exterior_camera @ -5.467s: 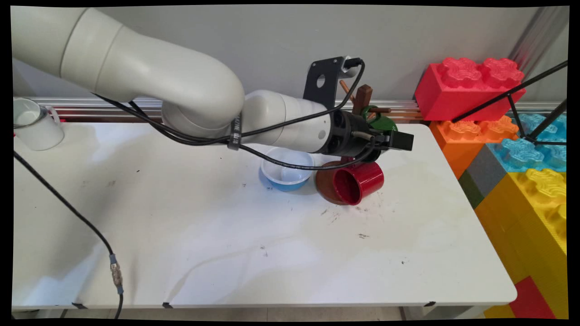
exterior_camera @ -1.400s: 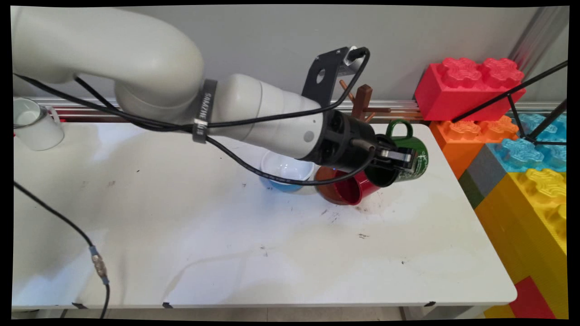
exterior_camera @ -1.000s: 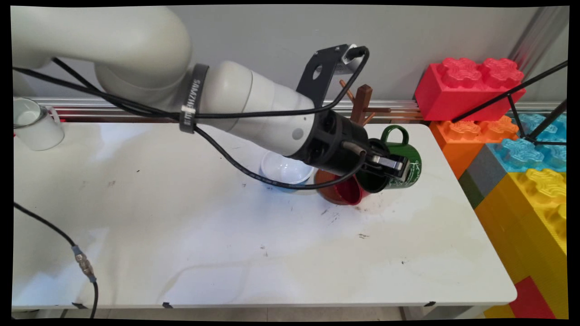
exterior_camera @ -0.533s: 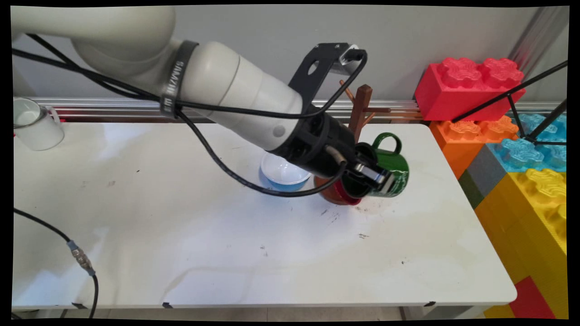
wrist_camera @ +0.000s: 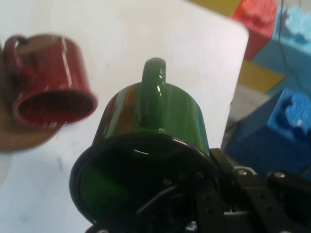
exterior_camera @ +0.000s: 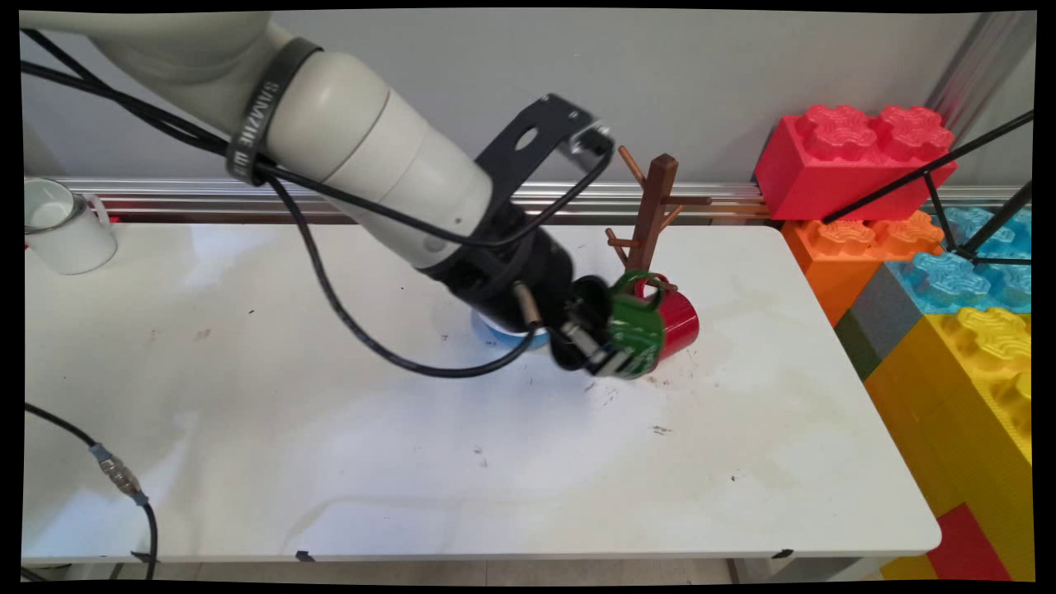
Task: Place the picked object on the table
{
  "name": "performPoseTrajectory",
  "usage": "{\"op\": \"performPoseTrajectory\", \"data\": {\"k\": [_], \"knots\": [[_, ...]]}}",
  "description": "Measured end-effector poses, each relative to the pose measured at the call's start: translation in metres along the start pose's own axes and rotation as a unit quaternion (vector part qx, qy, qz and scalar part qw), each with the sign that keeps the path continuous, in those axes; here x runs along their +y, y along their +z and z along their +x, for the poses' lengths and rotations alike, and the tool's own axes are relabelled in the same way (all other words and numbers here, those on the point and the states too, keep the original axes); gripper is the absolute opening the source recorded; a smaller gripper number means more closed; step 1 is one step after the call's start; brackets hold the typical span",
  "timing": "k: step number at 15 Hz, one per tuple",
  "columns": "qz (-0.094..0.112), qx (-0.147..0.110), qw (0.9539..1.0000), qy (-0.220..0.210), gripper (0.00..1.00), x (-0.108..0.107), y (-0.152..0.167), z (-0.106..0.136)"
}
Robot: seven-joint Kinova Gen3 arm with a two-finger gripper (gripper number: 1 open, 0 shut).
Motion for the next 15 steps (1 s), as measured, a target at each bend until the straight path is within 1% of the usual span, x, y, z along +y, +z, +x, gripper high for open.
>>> {"op": "performPoseTrajectory", "data": {"k": [1, 4, 6, 8, 11, 15], "knots": [[0.005, -0.013, 0.9999, 0.005, 0.0, -0.004, -0.001, -0.003], [0.015, -0.04, 0.9989, 0.018, 0.0, -0.012, -0.001, -0.01], [0.025, -0.061, 0.9974, 0.028, 0.0, -0.019, 0.001, -0.016], [0.04, -0.082, 0.9953, 0.032, 0.0, -0.027, 0.003, -0.021], [0.053, -0.105, 0.9924, 0.035, 0.0, -0.035, 0.008, -0.027], [0.072, -0.143, 0.986, 0.047, 0.0, -0.047, 0.023, -0.035]]}}
